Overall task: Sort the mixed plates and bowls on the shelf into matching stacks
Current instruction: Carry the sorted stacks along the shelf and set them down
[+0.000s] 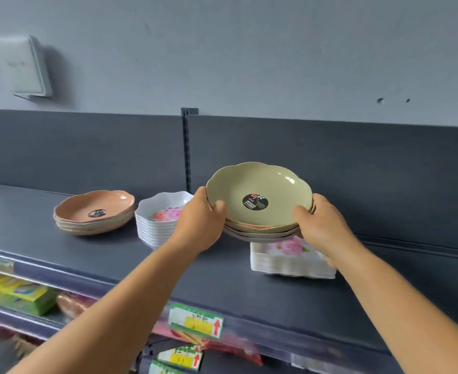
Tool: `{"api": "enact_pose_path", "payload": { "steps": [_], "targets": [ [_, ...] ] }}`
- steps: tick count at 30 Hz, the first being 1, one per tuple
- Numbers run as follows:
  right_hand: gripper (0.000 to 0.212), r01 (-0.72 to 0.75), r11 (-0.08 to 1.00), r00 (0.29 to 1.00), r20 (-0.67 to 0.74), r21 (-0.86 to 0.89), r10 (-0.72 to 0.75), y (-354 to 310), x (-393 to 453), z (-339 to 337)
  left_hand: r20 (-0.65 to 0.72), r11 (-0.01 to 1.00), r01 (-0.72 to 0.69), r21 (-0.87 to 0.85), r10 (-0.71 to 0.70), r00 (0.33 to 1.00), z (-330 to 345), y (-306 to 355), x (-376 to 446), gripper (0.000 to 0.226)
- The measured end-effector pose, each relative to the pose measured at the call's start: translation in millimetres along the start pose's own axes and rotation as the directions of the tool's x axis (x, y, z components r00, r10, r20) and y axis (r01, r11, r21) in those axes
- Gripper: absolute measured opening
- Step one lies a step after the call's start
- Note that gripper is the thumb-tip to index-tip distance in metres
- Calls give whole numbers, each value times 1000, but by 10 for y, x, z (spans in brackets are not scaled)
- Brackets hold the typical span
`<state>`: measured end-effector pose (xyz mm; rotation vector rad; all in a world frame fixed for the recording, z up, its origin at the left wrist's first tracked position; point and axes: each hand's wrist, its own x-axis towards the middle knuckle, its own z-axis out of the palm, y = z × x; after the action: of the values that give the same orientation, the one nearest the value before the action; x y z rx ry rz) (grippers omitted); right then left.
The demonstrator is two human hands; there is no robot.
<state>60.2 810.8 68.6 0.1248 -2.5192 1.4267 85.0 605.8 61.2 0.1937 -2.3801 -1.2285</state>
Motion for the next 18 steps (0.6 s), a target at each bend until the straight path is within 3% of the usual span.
{"api": "enact_pose_path", "payload": {
  "steps": [11,18],
  "targets": [
    [30,20,991,986,164,134,-42,-1046,-220,1646,-169,988,108,109,-89,982,-1598,-1021,246,24],
    [39,22,991,965,256,131,-56,-1487,-75,2535,-262,979,204,15,-193,946,-2146,-1670,577,26]
  ]
}}
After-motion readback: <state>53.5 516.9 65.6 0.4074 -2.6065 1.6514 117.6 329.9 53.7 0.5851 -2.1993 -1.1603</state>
